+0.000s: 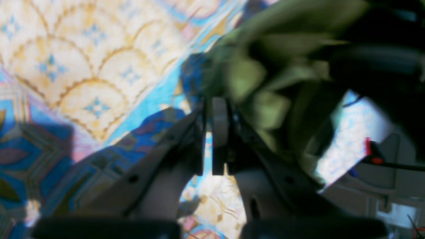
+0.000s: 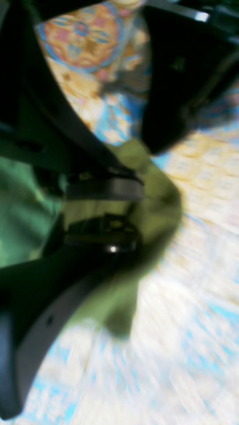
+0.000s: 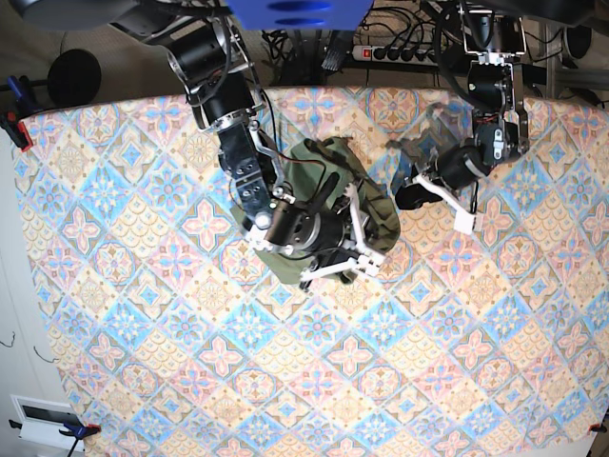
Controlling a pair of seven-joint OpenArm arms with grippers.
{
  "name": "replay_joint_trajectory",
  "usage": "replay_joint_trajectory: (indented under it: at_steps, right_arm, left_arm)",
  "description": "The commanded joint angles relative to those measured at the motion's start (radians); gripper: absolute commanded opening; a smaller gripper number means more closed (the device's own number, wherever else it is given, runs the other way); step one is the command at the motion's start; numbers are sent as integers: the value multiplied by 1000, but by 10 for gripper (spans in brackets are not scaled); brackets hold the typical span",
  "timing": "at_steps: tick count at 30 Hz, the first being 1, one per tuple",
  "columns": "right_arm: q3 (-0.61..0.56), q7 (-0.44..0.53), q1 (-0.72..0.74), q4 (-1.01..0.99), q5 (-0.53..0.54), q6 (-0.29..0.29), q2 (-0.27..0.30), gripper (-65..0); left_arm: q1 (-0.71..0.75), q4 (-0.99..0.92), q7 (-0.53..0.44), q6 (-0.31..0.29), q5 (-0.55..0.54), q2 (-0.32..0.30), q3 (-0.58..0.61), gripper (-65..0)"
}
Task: Layout the t-shirt on the table in an organized manner, then fold the t-shirt properly
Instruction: 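Press and tuck the folded bundle with both grippers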
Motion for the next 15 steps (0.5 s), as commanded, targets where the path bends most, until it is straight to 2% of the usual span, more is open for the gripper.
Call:
replay_joint_trajectory:
  at_steps: [1, 6, 9, 15]
  right_arm:
    - [8, 0, 23, 39, 13, -4, -9, -502]
    - [12, -35, -57, 164, 99, -4, -9, -503]
    - [14, -34, -140, 230, 105, -4, -9, -504]
    - [90, -26, -158, 235, 105, -4, 32, -504]
  left_arm:
    - [-8, 20, -13, -5, -11, -9, -9, -631]
    - [-8, 17, -13, -5, -11, -9, -9, -631]
    - [-8, 16, -13, -5, -11, -14, -9, -631]
    - [-8, 16, -13, -7, -11, -11, -8, -631]
